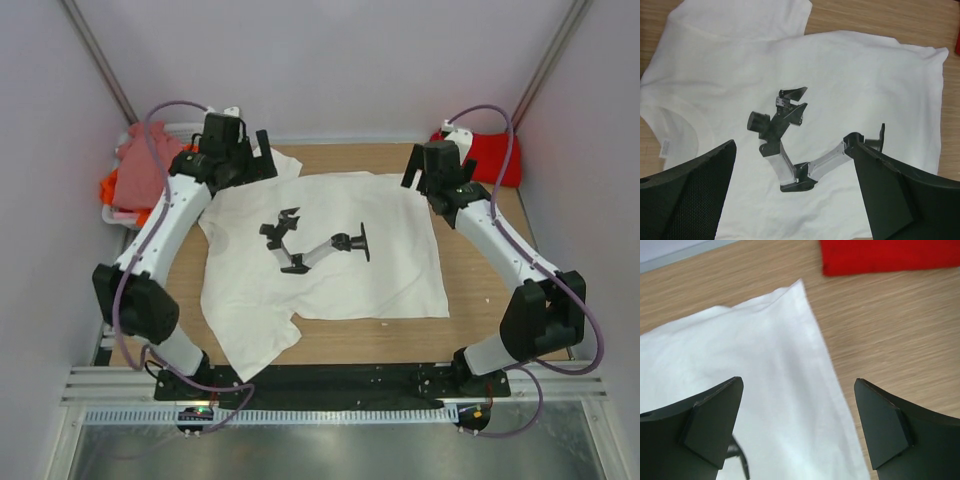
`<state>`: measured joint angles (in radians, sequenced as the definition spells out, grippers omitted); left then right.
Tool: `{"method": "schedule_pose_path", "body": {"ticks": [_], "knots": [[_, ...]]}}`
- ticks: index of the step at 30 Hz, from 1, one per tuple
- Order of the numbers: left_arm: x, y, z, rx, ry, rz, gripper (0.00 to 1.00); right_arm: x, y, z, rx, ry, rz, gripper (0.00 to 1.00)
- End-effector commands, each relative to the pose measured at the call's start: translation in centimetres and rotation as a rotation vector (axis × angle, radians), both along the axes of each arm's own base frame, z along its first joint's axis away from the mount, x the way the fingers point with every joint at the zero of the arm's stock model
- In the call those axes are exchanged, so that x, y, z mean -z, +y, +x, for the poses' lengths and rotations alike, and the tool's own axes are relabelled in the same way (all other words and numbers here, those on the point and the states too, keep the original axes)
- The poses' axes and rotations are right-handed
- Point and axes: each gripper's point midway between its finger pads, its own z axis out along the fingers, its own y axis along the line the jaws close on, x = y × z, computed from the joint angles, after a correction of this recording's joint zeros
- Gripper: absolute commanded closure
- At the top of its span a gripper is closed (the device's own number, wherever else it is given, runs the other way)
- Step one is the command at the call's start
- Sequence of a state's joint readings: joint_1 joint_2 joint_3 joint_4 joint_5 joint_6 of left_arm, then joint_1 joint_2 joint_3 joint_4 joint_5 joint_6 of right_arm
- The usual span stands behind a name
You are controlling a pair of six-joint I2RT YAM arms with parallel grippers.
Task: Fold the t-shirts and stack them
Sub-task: Flatten the tshirt out, then fold the tshirt
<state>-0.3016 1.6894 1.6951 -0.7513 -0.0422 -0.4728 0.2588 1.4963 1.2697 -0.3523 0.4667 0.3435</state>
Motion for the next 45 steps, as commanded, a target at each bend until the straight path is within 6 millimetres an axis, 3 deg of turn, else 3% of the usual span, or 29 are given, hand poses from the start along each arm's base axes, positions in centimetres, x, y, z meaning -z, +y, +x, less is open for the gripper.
{"method": "schedule_pose_path", "body": {"ticks": [1, 2, 3, 4, 5, 7, 9, 10, 11, 12, 13, 15, 16, 18, 19, 20, 21, 22, 23, 24, 26, 29, 32, 40, 45], "knots": [[5.0, 1.4, -1.9, -0.110, 0.066, 0.012, 0.00, 3.7, 4.5, -1.0, -0.156, 0.033, 0.203, 0.00], [4.2, 1.6, -2.8, -0.113, 0.038, -0.006, 0.00, 4.4, 4.9, -1.3, -0.166, 0.039, 0.224, 0.00], [6.4, 1.8, -4.1, -0.113, 0.071, -0.008, 0.00, 4.8, 5.4, -1.3, -0.186, 0.034, 0.240, 0.00], [6.8, 1.8, -4.8, -0.126, 0.075, -0.029, 0.00, 6.3, 6.1, -2.1, -0.223, 0.076, 0.265, 0.00], [5.8, 1.7, -5.6, -0.118, 0.048, -0.057, 0.00, 6.8, 6.5, -2.4, -0.239, 0.086, 0.282, 0.00], [7.2, 1.3, -7.8, -0.112, 0.079, -0.090, 0.00, 8.4, 7.5, -3.9, -0.263, 0.117, 0.290, 0.02], [6.8, 1.0, -10.5, -0.109, 0.092, -0.106, 0.00, 7.7, 6.9, -5.1, -0.199, 0.068, 0.225, 0.04], [7.6, 1.2, -11.9, -0.117, 0.120, -0.090, 0.00, 8.5, 6.8, -6.3, -0.170, 0.068, 0.175, 0.04], [7.7, 0.5, -13.4, -0.109, 0.144, -0.096, 0.00, 6.8, 7.3, -7.3, -0.148, -0.004, 0.126, 0.04], [7.3, 0.7, -15.3, -0.104, 0.156, -0.097, 0.00, 6.3, 7.9, -7.8, -0.133, -0.046, 0.138, 0.03], [8.7, -0.1, -17.4, -0.072, 0.200, -0.083, 0.00, 7.2, 7.9, -8.9, -0.127, -0.051, 0.140, 0.03], [9.5, -0.7, -20.4, -0.059, 0.252, -0.090, 0.00, 5.6, 8.4, -9.8, -0.104, -0.156, 0.193, 0.03], [9.3, -1.6, -22.2, -0.015, 0.252, -0.089, 0.00, 7.2, 8.0, -10.8, -0.092, -0.150, 0.204, 0.03], [10.7, -1.2, -25.3, -0.045, 0.329, -0.063, 0.00, 5.6, 7.9, -11.0, -0.083, -0.246, 0.269, 0.04], [10.5, -1.5, -26.8, -0.019, 0.330, -0.051, 0.00, 6.2, 7.4, -11.5, -0.061, -0.254, 0.279, 0.06], [11.0, 0.0, -28.3, -0.057, 0.361, 0.008, 0.00, 5.9, 6.9, -11.7, -0.041, -0.283, 0.288, 0.08], [11.0, 0.3, -29.1, -0.102, 0.372, -0.002, 0.00, 4.3, 6.4, -12.1, -0.006, -0.364, 0.310, 0.08], [10.8, 0.3, -30.4, -0.087, 0.365, -0.005, 0.01, 5.6, 5.9, -12.9, 0.001, -0.367, 0.304, 0.08], [11.0, 1.3, -31.3, -0.105, 0.380, 0.016, 0.00, 5.4, 5.6, -13.2, 0.007, -0.390, 0.320, 0.08], [11.7, 1.7, -32.0, -0.140, 0.396, 0.012, 0.03, 4.6, 5.2, -13.5, 0.018, -0.428, 0.345, 0.08], [12.5, 2.3, -33.0, -0.143, 0.410, 0.012, 0.05, 5.2, 4.9, -13.9, 0.026, -0.431, 0.351, 0.07], [15.7, 2.9, -34.9, -0.149, 0.491, 0.053, 0.14, 5.7, 5.1, -13.7, 0.023, -0.406, 0.337, 0.06], [18.2, 3.2, -36.5, -0.140, 0.561, 0.111, 0.16, 5.9, 5.5, -13.2, 0.020, -0.375, 0.313, 0.06], [20.3, 2.9, -39.0, -0.100, 0.644, 0.200, 0.16, 5.9, 5.7, -13.2, 0.013, -0.375, 0.317, 0.03], [22.2, 2.4, -39.7, -0.089, 0.671, 0.181, 0.32, 5.8, 5.7, -13.3, 0.011, -0.378, 0.324, 0.03]]}}
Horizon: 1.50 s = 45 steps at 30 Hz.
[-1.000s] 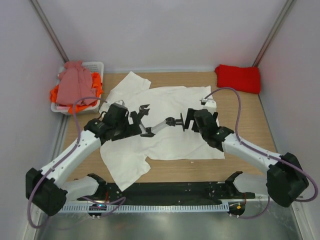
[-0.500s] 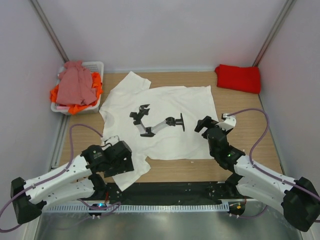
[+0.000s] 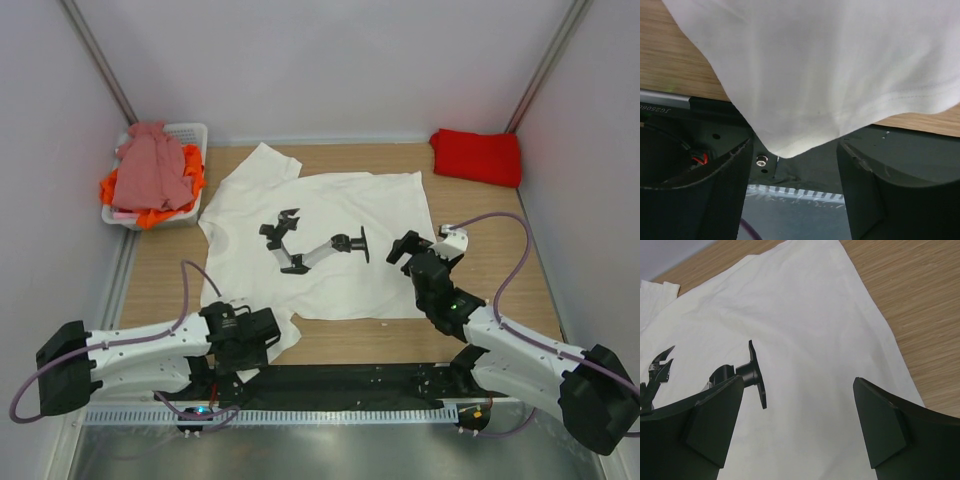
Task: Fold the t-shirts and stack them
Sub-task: Fold the tshirt
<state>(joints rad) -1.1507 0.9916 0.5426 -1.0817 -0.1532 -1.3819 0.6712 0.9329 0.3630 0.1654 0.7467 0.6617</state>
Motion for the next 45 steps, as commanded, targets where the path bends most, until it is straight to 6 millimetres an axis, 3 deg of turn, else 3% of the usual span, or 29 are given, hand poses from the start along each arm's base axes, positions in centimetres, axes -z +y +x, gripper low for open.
{"method": "schedule_pose_path", "body": {"ticks": [1, 5, 7, 8, 10, 11, 13, 14, 16, 18, 19, 20, 23, 26, 27, 28, 30, 33, 45], "knots": [[1.5, -0.1, -0.6, -0.030, 0.028, 0.000, 0.34, -3.2, 0.0, 0.9, 0.053, -0.101, 0.088, 0.03], [2.8, -0.6, -1.1, -0.023, 0.055, -0.014, 0.38, -3.3, 0.0, 0.8, 0.050, -0.106, 0.094, 0.02], [3.3, -0.5, -1.2, -0.021, 0.057, -0.017, 0.46, -3.5, -0.2, 0.6, 0.052, -0.116, 0.100, 0.02], [3.4, -0.5, -1.1, -0.018, 0.053, -0.018, 0.58, -3.5, -0.3, 0.5, 0.053, -0.118, 0.102, 0.02], [3.0, -0.7, -0.7, -0.009, 0.031, -0.024, 0.72, -4.1, -0.5, 0.4, 0.058, -0.122, 0.101, 0.02], [2.7, -0.9, -0.4, -0.007, 0.016, -0.032, 0.87, -3.9, -1.1, -0.1, 0.072, -0.096, 0.071, 0.02], [1.5, -1.3, 0.7, 0.009, -0.035, -0.032, 1.00, -5.2, -1.8, -0.2, 0.103, -0.087, 0.057, 0.02], [1.0, -1.5, 1.2, 0.026, -0.058, -0.032, 1.00, -4.5, -2.8, -0.8, 0.132, -0.036, -0.005, 0.02], [-0.4, -2.5, 2.9, 0.043, -0.137, -0.045, 1.00, -5.1, -3.2, -1.0, 0.162, 0.003, -0.018, 0.00], [-1.5, -3.5, 4.2, 0.080, -0.190, -0.056, 1.00, -2.8, -3.9, -2.2, 0.166, 0.155, -0.119, 0.00], [-1.5, -4.2, 4.8, 0.095, -0.208, -0.060, 1.00, -3.6, -3.5, -2.1, 0.187, 0.175, -0.076, 0.00], [-1.6, -4.6, 5.2, 0.109, -0.224, -0.057, 1.00, -2.2, -4.5, -3.8, 0.203, 0.281, -0.134, 0.00], [-0.9, -6.1, 6.1, 0.149, -0.246, -0.073, 1.00, -1.0, -4.1, -5.7, 0.192, 0.412, -0.086, 0.00], [0.3, -7.2, 6.4, 0.163, -0.261, -0.115, 1.00, 0.0, -3.9, -7.0, 0.126, 0.485, 0.027, 0.00], [0.6, -7.4, 6.4, 0.165, -0.263, -0.123, 1.00, 0.8, -5.9, -7.1, 0.188, 0.511, 0.061, 0.00], [0.6, -8.1, 6.8, 0.162, -0.281, -0.155, 1.00, 1.2, -5.1, -7.7, 0.133, 0.549, 0.141, 0.00], [1.0, -8.1, 6.9, 0.157, -0.294, -0.167, 1.00, 2.4, -5.7, -7.8, 0.097, 0.609, 0.198, 0.00], [0.9, -8.5, 7.3, 0.155, -0.329, -0.206, 1.00, 5.8, -4.8, -9.0, 0.033, 0.780, 0.426, 0.00], [0.9, -8.4, 7.6, 0.128, -0.416, -0.333, 1.00, 7.0, -6.4, -11.6, 0.231, 0.808, 0.509, 0.09]]}}
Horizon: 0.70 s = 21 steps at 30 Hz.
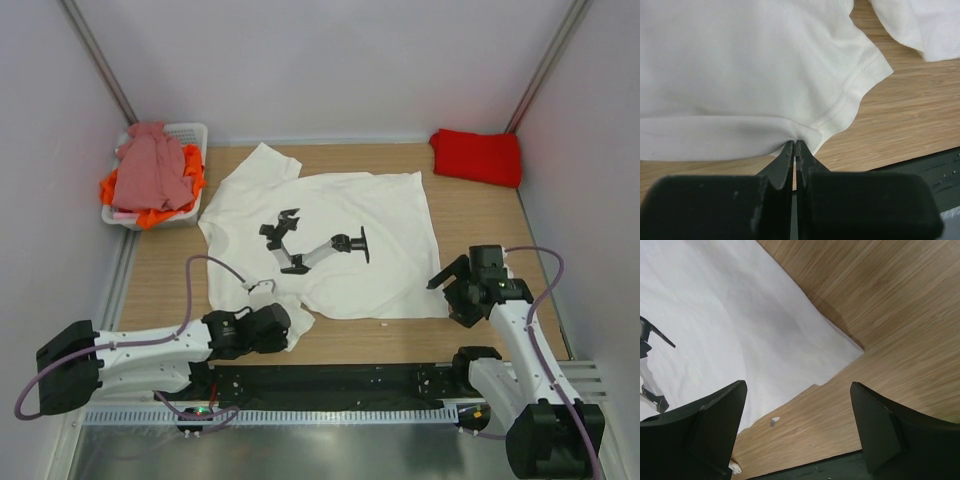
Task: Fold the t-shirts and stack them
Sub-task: Fold the tshirt
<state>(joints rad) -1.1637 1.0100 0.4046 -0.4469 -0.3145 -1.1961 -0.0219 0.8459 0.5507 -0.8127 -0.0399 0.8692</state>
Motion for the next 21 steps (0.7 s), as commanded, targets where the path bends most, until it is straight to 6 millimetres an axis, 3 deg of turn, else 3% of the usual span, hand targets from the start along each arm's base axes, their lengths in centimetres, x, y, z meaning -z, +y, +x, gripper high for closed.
{"method": "schedule_pose_path", "body": {"ticks": [1, 3, 8, 11, 21], "knots": [[0.0, -0.1, 0.8, -0.018, -0.049, -0.028, 1.00, 0.9, 0.3, -1.3, 0.039, 0.042, 0.031, 0.10], [0.0, 0.0, 0.8, -0.018, -0.051, -0.029, 1.00, 1.7, 0.1, -2.1, 0.047, 0.074, 0.023, 0.12], [0.1, -0.1, 1.0, -0.028, -0.061, -0.038, 1.00, 4.1, 1.7, -2.7, 0.059, 0.098, 0.122, 0.33], [0.1, -0.1, 1.0, -0.025, -0.060, -0.032, 1.00, 5.3, 1.1, -3.0, 0.051, 0.136, 0.081, 0.36], [0.2, -0.1, 1.0, -0.027, -0.061, -0.030, 1.00, 6.0, -1.0, -0.8, 0.076, 0.069, 0.025, 0.36]]}}
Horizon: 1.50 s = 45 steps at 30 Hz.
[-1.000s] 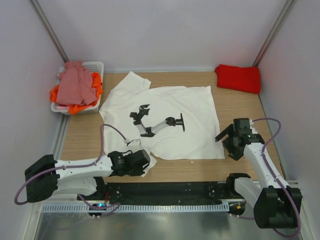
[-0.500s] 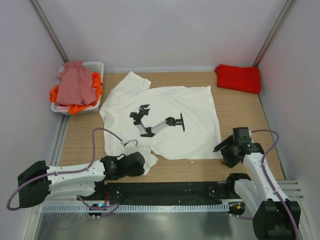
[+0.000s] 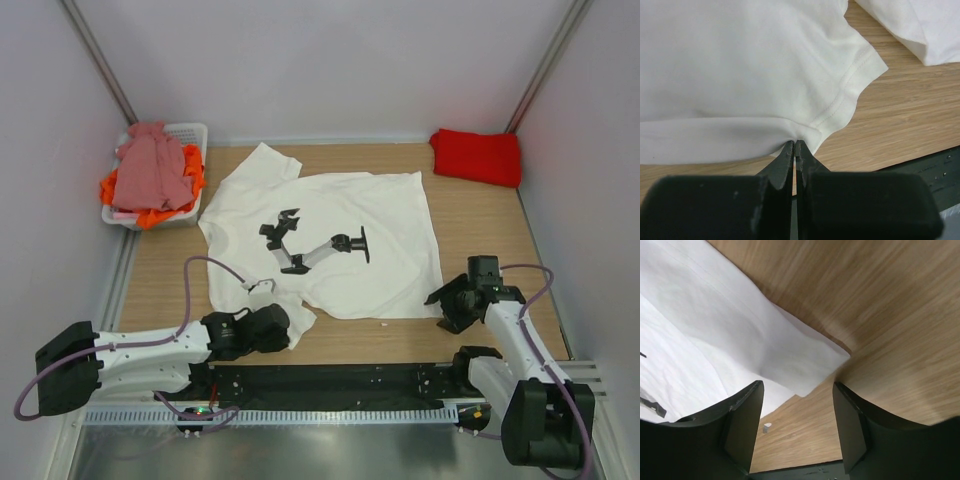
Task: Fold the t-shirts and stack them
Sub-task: Fold the tshirt
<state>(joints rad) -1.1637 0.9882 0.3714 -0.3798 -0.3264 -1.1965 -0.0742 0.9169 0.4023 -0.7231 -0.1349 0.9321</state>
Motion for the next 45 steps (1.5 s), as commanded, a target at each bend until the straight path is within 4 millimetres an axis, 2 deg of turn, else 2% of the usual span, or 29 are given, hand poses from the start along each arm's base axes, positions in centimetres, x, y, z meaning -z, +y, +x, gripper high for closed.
{"method": "schedule_pose_path", "body": {"ticks": [1, 4, 7, 8, 9, 10, 11, 12, 13, 14, 16, 17, 18, 20, 23, 27, 32, 33, 35, 36, 41, 45], "knots": [[0.4, 0.5, 0.6, -0.021, -0.029, 0.018, 1.00, 1.1, -2.1, 1.9, 0.002, -0.080, -0.095, 0.37], [0.2, 0.4, 0.6, -0.019, -0.029, 0.017, 1.00, 0.5, -2.1, 2.9, -0.011, -0.139, -0.086, 0.45], [-0.2, 0.4, 0.6, -0.020, -0.028, 0.016, 1.00, 0.3, -2.0, 3.1, -0.036, -0.156, -0.088, 0.69], [-0.4, 0.5, 0.6, -0.022, -0.029, 0.017, 1.00, 0.3, -2.0, 3.0, -0.045, -0.157, -0.090, 0.85], [-0.3, 1.2, 0.4, -0.035, -0.016, 0.045, 1.00, 0.3, -2.0, 2.7, -0.051, -0.145, -0.095, 0.91], [-1.3, 1.0, 0.6, -0.044, -0.019, 0.046, 1.00, 0.1, -2.2, 2.6, -0.064, -0.148, -0.107, 0.97], [-1.1, 2.7, 0.2, -0.056, -0.004, 0.124, 1.00, -0.2, -2.4, 2.6, -0.063, -0.153, -0.119, 0.99], [-1.6, 3.2, 0.2, -0.064, -0.005, 0.145, 1.00, -0.2, -2.5, 1.8, -0.058, -0.127, -0.127, 0.99], [-2.9, 2.9, 0.5, -0.068, -0.013, 0.137, 1.00, -0.9, -3.1, 1.9, -0.044, -0.148, -0.160, 0.99], [-3.2, 4.0, 0.1, -0.068, -0.002, 0.178, 1.00, -1.6, -3.2, 2.1, -0.034, -0.164, -0.167, 0.99], [-4.8, 3.7, 0.1, -0.066, -0.003, 0.159, 1.00, -2.3, -3.3, 1.6, -0.011, -0.172, -0.169, 0.99], [-5.4, 4.2, -0.3, -0.065, 0.005, 0.161, 1.00, -3.6, -3.6, 2.1, 0.013, -0.214, -0.183, 0.99], [-5.9, 4.3, -0.5, -0.068, 0.012, 0.156, 1.00, -4.1, -3.5, 1.6, 0.017, -0.205, -0.182, 0.99], [-8.0, 4.7, -0.6, -0.086, 0.011, 0.133, 1.00, -6.2, -4.7, 1.7, 0.053, -0.248, -0.247, 0.99], [-9.1, 5.9, -1.0, -0.094, 0.015, 0.151, 1.00, -8.4, -5.4, 1.9, 0.066, -0.290, -0.287, 0.99], [-10.5, 6.7, -1.1, -0.092, 0.004, 0.159, 1.00, -8.5, -5.3, 1.3, 0.061, -0.268, -0.284, 0.99], [-14.8, 7.3, -0.5, -0.102, -0.054, 0.138, 1.00, -10.1, -5.8, 1.7, 0.087, -0.333, -0.308, 0.99], [-16.4, 7.1, -0.1, -0.100, -0.084, 0.118, 1.00, -10.3, -5.6, 2.2, 0.082, -0.350, -0.300, 0.99], [-17.6, 7.4, 0.7, -0.107, -0.122, 0.157, 1.00, -10.1, -5.2, 3.0, 0.052, -0.358, -0.279, 0.99], [-18.9, 7.1, 1.1, -0.095, -0.147, 0.151, 1.00, -10.2, -5.0, 3.6, 0.044, -0.369, -0.267, 0.99], [-20.1, 6.5, 3.3, -0.082, -0.193, 0.253, 1.00, -9.3, -3.3, 6.1, -0.029, -0.362, -0.175, 0.99], [-21.8, 6.2, 6.0, -0.099, -0.231, 0.254, 1.00, -10.4, -3.5, 8.4, -0.020, -0.419, -0.175, 0.99]]}}
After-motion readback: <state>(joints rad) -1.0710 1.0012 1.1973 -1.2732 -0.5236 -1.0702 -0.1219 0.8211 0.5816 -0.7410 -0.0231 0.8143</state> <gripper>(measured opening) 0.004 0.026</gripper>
